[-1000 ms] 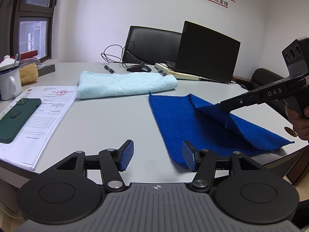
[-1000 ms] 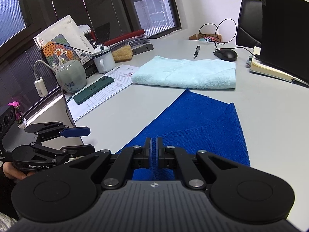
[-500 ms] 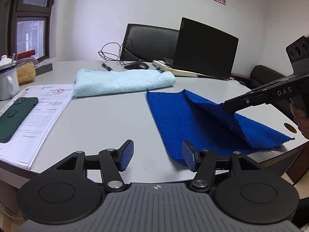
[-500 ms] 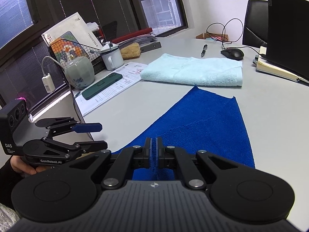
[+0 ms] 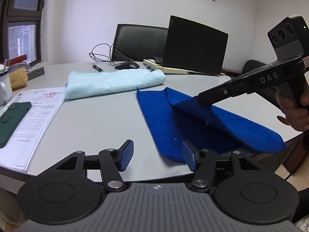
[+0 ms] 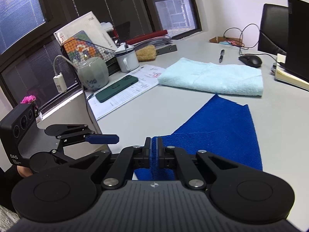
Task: Fold towel
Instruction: 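Fold the held cloth edge over the cloth toward the left gripper, then open the right gripper to release the folded flap beside the left gripper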
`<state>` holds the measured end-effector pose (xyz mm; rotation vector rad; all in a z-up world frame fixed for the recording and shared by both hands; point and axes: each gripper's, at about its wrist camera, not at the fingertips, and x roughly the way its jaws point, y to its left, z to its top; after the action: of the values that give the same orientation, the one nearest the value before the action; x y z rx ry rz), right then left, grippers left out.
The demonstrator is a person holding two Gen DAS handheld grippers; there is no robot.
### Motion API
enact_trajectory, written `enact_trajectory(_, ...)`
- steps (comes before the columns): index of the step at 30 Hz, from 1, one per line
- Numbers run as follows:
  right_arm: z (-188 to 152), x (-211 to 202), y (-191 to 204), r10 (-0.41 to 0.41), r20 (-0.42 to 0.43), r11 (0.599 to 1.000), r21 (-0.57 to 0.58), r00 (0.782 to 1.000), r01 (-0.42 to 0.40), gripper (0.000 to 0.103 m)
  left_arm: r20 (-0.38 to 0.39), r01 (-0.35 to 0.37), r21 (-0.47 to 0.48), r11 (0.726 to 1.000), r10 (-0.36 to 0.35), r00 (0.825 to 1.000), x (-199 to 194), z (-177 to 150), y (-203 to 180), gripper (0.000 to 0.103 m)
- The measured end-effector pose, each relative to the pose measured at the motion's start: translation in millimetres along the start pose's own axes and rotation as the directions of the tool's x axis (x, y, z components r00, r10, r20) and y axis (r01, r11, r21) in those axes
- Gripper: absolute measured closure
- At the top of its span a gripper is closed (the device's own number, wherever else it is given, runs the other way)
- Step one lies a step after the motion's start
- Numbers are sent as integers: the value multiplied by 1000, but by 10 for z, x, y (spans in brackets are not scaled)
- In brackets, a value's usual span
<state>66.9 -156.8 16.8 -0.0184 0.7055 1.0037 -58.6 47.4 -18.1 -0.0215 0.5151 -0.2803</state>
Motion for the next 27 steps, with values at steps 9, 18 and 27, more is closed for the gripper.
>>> enact_trajectory(9,-64,264,215,29,-81,997,-68,996,-35,99,-17,25,25,999,-25,1000,-43,-51,-27,44)
enact_trajectory(18,-126,439,345,37,-132,993,-109,991,-52,99,-16,30,46,998,-29,999,-62,-49,-79,41)
enact_trajectory(27,-136,425,361,41,-128,993,-104,991,-55,90,-16,34,64,997,-33,999,-73,-45,-122,41)
